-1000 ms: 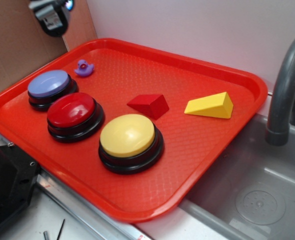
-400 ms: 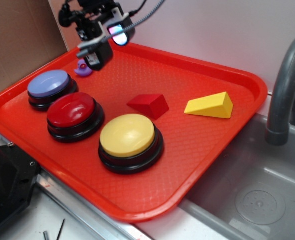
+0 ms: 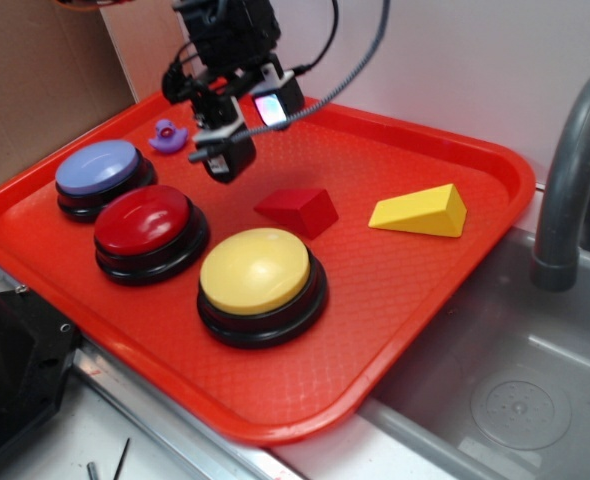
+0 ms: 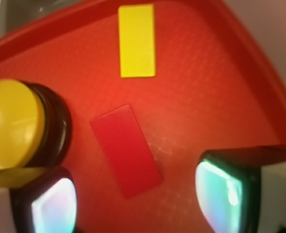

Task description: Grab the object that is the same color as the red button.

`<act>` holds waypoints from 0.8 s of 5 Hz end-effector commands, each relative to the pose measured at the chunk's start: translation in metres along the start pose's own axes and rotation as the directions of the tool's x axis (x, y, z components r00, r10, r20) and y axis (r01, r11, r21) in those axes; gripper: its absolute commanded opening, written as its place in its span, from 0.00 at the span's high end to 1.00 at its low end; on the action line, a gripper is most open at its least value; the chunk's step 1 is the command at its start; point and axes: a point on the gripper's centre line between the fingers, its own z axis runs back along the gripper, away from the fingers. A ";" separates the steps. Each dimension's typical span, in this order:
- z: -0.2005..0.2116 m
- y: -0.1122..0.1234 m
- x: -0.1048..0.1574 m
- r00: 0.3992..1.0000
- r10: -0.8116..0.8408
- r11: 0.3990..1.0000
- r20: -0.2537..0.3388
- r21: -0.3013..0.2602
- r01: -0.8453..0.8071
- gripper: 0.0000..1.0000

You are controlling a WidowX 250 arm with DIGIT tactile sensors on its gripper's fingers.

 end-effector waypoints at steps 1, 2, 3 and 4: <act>-0.028 -0.005 0.016 0.983 -0.178 0.984 -0.036 -0.022 0.178 0.00; -0.035 -0.002 0.021 0.979 -0.197 0.980 -0.046 -0.042 0.195 0.00; -0.042 -0.004 0.025 0.970 -0.233 0.972 -0.067 -0.040 0.231 0.00; -0.044 -0.003 0.023 0.968 -0.243 0.969 -0.066 -0.048 0.241 1.00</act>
